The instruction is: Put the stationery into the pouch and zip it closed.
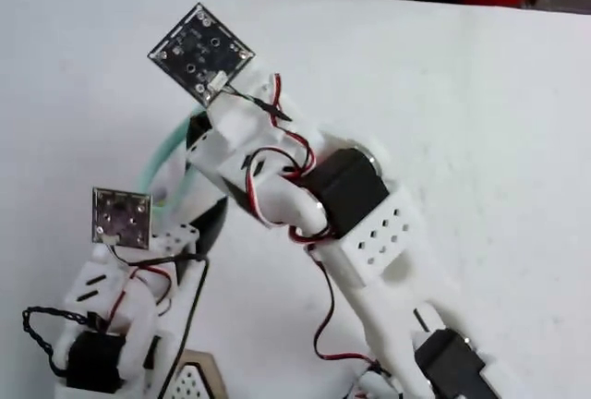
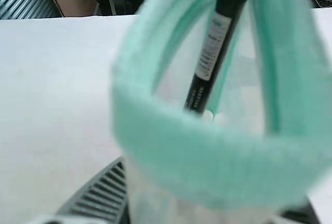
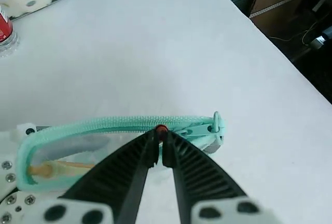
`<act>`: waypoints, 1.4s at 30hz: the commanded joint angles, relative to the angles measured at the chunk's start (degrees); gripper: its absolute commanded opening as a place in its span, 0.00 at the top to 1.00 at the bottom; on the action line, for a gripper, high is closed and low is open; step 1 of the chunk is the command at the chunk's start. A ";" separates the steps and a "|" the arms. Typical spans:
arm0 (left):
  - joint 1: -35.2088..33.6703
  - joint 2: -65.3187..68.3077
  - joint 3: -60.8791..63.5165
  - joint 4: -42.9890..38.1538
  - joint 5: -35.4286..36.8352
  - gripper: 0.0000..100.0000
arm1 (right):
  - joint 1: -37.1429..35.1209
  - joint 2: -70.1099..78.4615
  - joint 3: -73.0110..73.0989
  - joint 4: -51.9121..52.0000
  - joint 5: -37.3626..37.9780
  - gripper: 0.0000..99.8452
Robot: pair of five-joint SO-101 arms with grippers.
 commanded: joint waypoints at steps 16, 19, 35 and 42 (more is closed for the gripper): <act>-0.40 0.22 -13.71 5.80 0.44 0.67 | -3.47 13.49 -0.53 4.97 8.00 0.98; -1.54 0.22 -10.73 2.64 0.53 0.67 | -1.10 9.89 -0.62 6.46 8.26 0.98; -7.78 0.22 -2.29 -5.89 0.53 0.68 | -0.84 16.84 -3.69 7.87 8.35 0.98; -6.29 0.22 -2.46 -5.54 0.53 0.68 | -4.53 23.34 -27.78 17.89 12.48 0.98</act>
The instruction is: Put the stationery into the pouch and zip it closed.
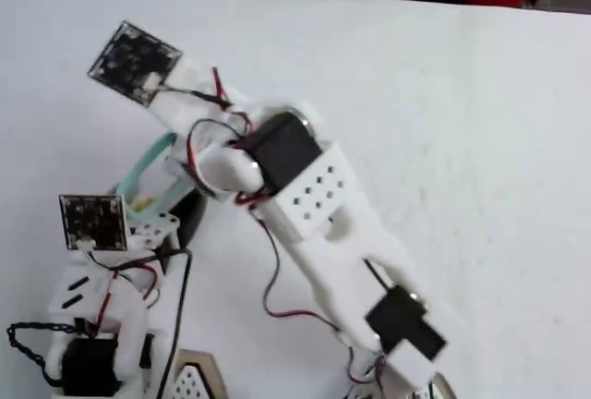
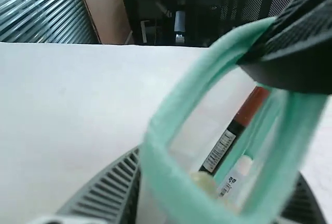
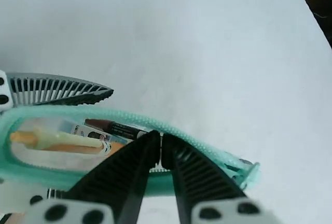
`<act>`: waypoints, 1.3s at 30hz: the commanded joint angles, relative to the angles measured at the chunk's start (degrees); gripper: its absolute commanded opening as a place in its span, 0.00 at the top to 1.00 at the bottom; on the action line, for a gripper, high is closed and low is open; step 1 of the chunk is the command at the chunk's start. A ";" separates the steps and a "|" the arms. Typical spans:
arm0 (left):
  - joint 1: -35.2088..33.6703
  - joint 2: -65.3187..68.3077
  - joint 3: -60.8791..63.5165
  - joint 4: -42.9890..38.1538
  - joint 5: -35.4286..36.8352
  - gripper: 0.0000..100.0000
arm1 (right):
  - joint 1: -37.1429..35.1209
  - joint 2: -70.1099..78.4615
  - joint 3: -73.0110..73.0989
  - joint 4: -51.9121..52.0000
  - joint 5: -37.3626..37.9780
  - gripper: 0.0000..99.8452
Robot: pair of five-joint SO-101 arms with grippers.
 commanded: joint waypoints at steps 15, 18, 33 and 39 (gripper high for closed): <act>0.92 0.22 -0.79 -7.82 0.62 0.97 | 26.59 -12.00 -19.43 4.62 -7.91 0.98; 0.92 0.22 0.53 -11.69 0.53 0.95 | 29.93 -14.73 -11.87 4.62 -8.09 0.98; 23.08 0.66 -0.97 -16.09 -5.63 0.95 | 32.57 -38.90 23.65 1.36 -8.09 0.98; 24.92 0.66 8.62 -22.51 -5.63 0.95 | 24.75 -44.70 24.97 3.74 -8.09 0.98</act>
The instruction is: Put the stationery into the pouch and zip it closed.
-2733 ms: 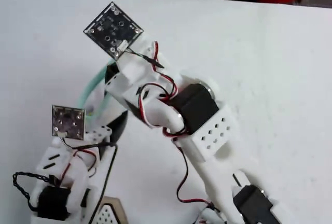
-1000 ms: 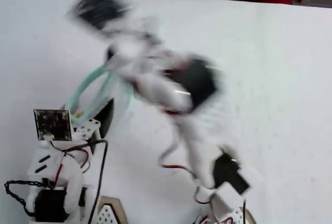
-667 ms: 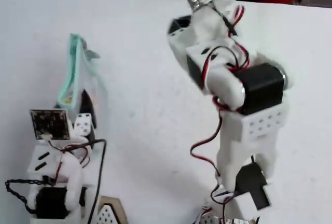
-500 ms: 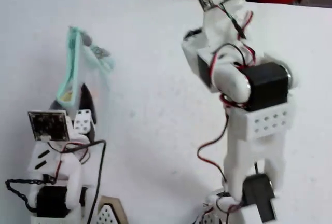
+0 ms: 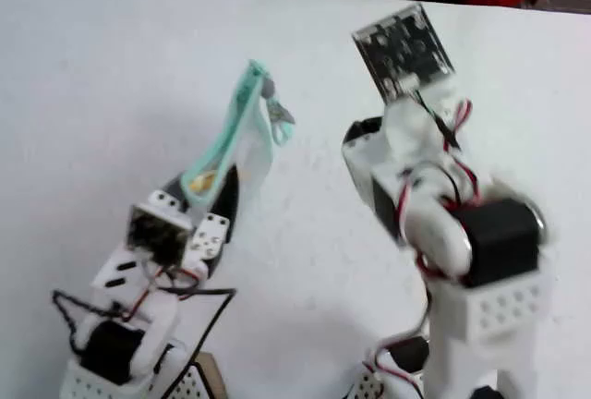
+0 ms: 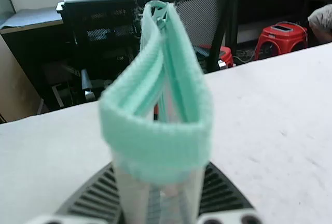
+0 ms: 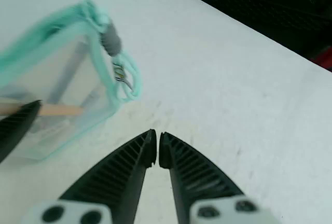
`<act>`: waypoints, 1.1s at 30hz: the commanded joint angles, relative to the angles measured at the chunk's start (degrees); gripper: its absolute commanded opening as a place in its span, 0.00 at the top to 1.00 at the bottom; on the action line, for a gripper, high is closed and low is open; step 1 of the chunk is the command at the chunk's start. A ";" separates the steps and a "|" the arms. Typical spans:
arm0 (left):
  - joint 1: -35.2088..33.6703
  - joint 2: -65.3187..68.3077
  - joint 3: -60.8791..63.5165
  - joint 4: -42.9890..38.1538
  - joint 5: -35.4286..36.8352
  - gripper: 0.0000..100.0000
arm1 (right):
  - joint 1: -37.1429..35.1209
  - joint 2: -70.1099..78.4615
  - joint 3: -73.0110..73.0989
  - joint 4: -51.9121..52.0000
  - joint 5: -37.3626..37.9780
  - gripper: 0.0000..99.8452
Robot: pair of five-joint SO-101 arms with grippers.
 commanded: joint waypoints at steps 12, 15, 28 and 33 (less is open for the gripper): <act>1.63 -0.66 3.96 -2.81 -0.53 0.95 | -14.20 10.95 -7.74 1.63 -0.62 0.83; 1.63 -0.66 4.31 -2.81 -0.53 0.95 | -15.78 11.82 -7.03 1.63 -3.34 0.80; 1.63 -0.75 3.60 1.14 -0.88 0.95 | -10.59 8.66 -1.49 1.80 22.15 0.81; 1.63 -0.75 -5.27 9.49 -1.05 0.95 | -6.20 -3.82 16.53 0.13 30.77 0.81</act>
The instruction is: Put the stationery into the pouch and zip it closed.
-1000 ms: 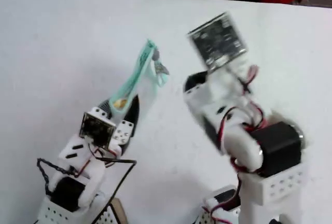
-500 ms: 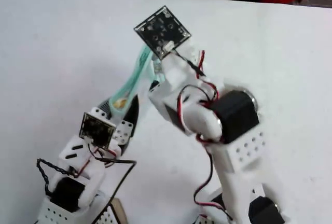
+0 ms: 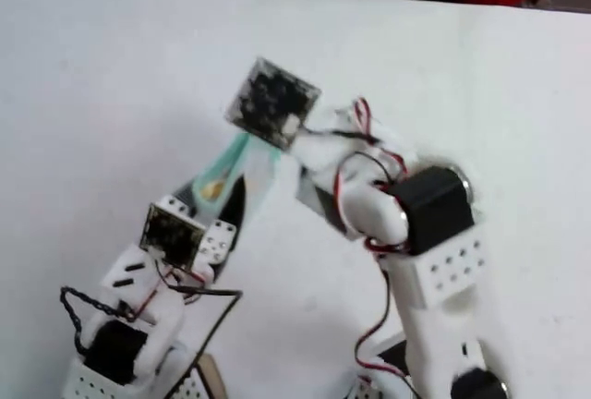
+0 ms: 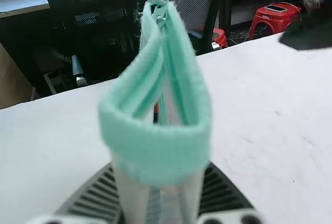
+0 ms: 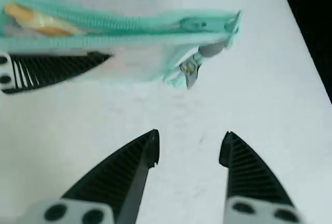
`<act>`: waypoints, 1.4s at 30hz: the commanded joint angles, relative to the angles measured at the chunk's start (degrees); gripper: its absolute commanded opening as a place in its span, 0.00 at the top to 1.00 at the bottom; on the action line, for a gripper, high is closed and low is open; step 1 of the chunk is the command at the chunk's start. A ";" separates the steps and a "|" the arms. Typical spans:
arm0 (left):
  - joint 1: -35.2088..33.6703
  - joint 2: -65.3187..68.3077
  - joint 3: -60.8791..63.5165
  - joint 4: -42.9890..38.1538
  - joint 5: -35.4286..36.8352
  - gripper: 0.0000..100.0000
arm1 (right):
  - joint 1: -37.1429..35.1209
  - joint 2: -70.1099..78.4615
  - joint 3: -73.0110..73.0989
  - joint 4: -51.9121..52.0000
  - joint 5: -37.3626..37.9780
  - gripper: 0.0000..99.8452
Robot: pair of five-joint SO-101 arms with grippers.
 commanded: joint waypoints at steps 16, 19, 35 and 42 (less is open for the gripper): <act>8.57 0.57 -38.33 20.84 -12.04 0.95 | -1.71 -54.11 54.33 -23.34 -3.78 0.85; 12.88 0.57 -45.63 29.71 -19.08 0.95 | -3.91 -57.01 58.64 -25.98 -5.01 0.85; 28.79 0.57 -56.44 46.42 -31.56 0.95 | -16.66 -72.13 61.80 -21.32 -1.76 0.77; 28.70 0.57 -56.35 46.95 -31.56 0.95 | -16.22 -72.04 57.05 -20.97 -0.44 0.77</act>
